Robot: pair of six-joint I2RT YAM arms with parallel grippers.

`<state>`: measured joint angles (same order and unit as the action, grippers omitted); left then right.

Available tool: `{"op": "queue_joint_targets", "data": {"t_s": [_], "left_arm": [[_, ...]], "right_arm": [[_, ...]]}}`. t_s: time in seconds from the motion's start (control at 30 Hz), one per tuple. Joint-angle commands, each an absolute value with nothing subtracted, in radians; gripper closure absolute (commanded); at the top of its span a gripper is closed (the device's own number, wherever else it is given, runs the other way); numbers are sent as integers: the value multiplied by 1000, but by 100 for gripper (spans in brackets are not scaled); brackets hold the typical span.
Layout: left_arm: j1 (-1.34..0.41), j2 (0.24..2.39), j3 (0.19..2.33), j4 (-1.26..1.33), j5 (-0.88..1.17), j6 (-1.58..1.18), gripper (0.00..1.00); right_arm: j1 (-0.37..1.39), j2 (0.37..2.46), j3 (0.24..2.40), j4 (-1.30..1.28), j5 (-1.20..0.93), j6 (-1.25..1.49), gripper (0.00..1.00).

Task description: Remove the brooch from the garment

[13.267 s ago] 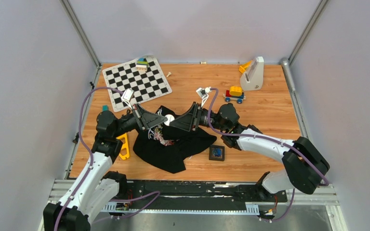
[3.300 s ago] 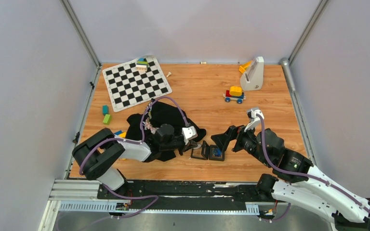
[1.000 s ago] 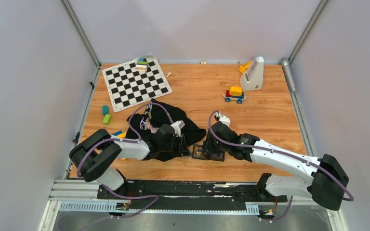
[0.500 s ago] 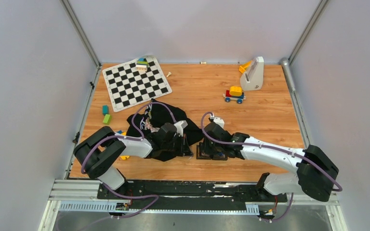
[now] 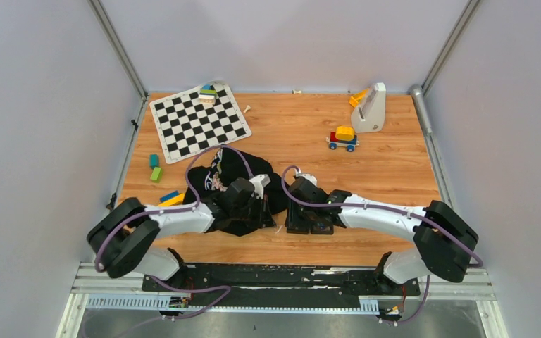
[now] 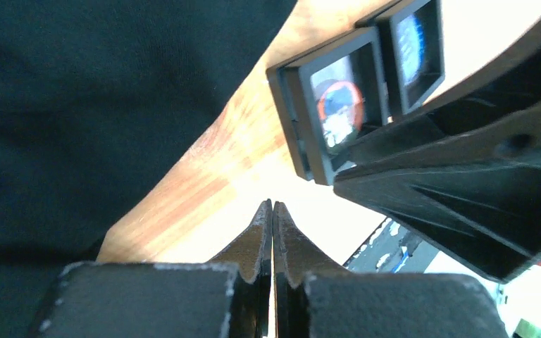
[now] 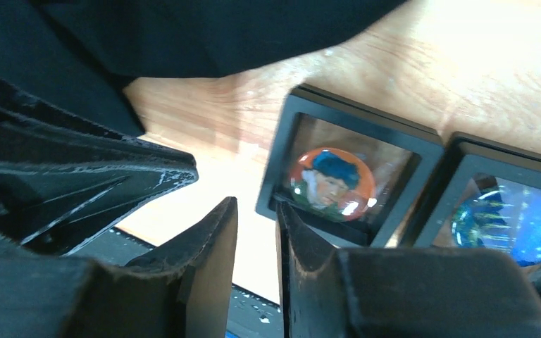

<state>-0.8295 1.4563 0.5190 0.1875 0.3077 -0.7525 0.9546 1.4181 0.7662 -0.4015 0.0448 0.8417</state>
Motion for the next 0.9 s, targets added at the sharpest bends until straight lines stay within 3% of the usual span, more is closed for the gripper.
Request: {"op": "queue_joint_targets", "data": {"t_s": [0.0,0.3,0.53,0.87], "left_arm": [[-817,1251,552,1,205,-681,100],[-667,945,560,-277,142,-633,99],[-583,880,555,-366,70,-639,92],[-557,893,537,-365,37,-645,84]], "right_arm": [[993,1418,860,-425,48,802,72],[1087,1561,999,-502,120,815,69],[1092,1684,1043,-502,144,836,65],[909,1541,809,-517,167,839,56]]}}
